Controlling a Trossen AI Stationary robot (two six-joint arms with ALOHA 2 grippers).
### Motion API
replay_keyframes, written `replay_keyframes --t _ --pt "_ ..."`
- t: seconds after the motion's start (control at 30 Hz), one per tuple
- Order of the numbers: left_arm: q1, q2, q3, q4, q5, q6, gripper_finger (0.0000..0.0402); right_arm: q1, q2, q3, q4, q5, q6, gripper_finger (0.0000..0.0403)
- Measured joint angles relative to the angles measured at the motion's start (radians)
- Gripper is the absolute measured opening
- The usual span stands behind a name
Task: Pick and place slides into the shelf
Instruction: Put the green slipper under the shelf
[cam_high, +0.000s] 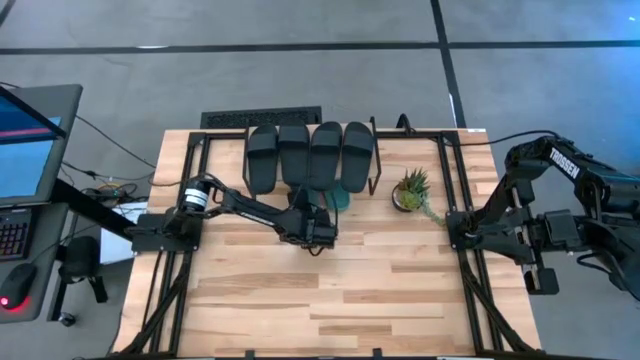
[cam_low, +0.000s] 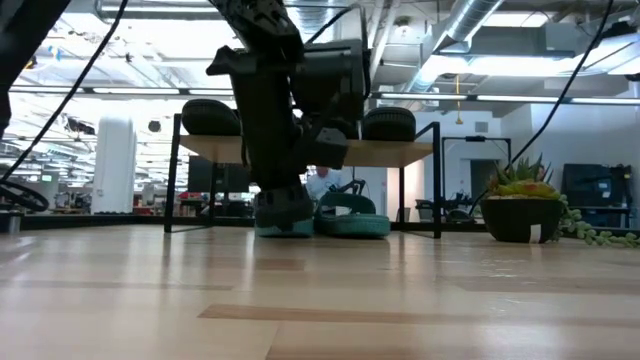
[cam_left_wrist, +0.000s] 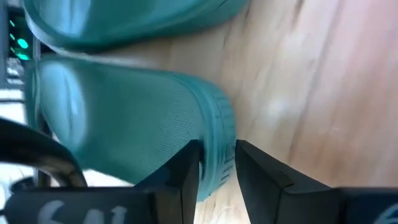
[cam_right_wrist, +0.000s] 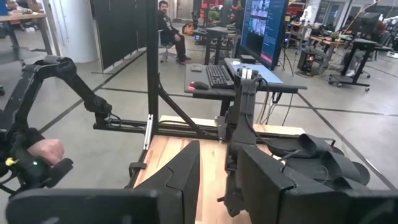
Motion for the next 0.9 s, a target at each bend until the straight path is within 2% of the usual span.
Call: replay_keyframes --t 0.3,0.53,0.9 --pt "-0.029 -0.032 0.022 -0.055 -0.063 0.010 0.0091 0.000 0.000 0.000 0.000 0.000 -0.004 0.0098" --pt "-0.019 -0.039 0.018 -0.073 -0.021 0.022 0.0091 0.000 0.000 0.000 -0.002 0.000 -0.007 0.0098" --pt "-0.018 -0.040 0.018 0.062 0.007 0.022 0.0091 0.000 0.000 0.000 0.000 0.000 -0.002 0.0098"
